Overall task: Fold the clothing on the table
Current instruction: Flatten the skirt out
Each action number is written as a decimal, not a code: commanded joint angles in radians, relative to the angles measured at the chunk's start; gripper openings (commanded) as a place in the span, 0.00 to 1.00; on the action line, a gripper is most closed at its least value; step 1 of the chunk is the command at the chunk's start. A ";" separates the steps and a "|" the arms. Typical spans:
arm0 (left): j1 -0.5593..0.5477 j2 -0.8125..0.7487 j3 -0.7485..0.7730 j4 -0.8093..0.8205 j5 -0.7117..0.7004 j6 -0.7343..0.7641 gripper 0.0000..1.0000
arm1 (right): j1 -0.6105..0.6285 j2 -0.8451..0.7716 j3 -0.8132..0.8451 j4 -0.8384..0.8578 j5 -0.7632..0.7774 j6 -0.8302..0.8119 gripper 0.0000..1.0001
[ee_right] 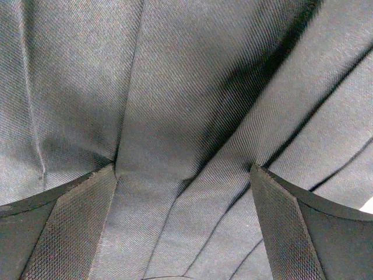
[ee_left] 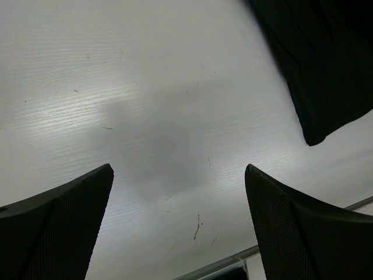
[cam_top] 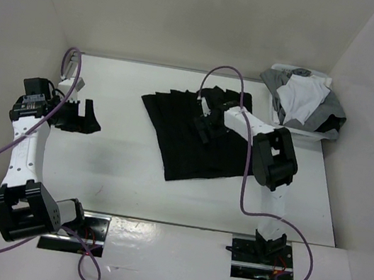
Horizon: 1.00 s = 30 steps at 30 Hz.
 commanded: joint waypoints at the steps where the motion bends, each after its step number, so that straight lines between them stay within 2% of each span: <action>1: 0.007 0.001 -0.010 0.015 0.028 0.017 0.99 | 0.006 -0.056 -0.049 -0.085 -0.030 -0.018 0.99; 9: 0.007 0.001 -0.010 0.015 0.037 0.017 0.99 | 0.090 -0.086 -0.112 -0.085 -0.011 -0.054 0.99; 15: 0.007 -0.019 -0.010 0.015 0.037 0.026 0.99 | 0.132 -0.146 -0.283 -0.022 0.120 -0.140 0.99; 16: 0.007 -0.019 -0.010 0.015 0.037 0.026 0.99 | 0.132 -0.174 -0.328 0.034 0.170 -0.197 0.99; 20: 0.007 -0.019 -0.010 0.015 0.037 0.026 0.99 | 0.132 -0.198 -0.365 0.075 0.253 -0.269 0.99; 22: 0.007 -0.019 -0.010 0.015 0.037 0.026 0.99 | 0.132 -0.198 -0.324 0.075 0.288 -0.278 0.99; 28: 0.007 -0.042 -0.010 0.015 0.037 0.026 0.99 | 0.132 -0.332 -0.218 -0.012 0.145 -0.217 0.99; 30: 0.007 -0.042 -0.019 0.015 0.037 0.026 0.99 | 0.110 -0.401 -0.177 -0.055 0.039 -0.196 0.99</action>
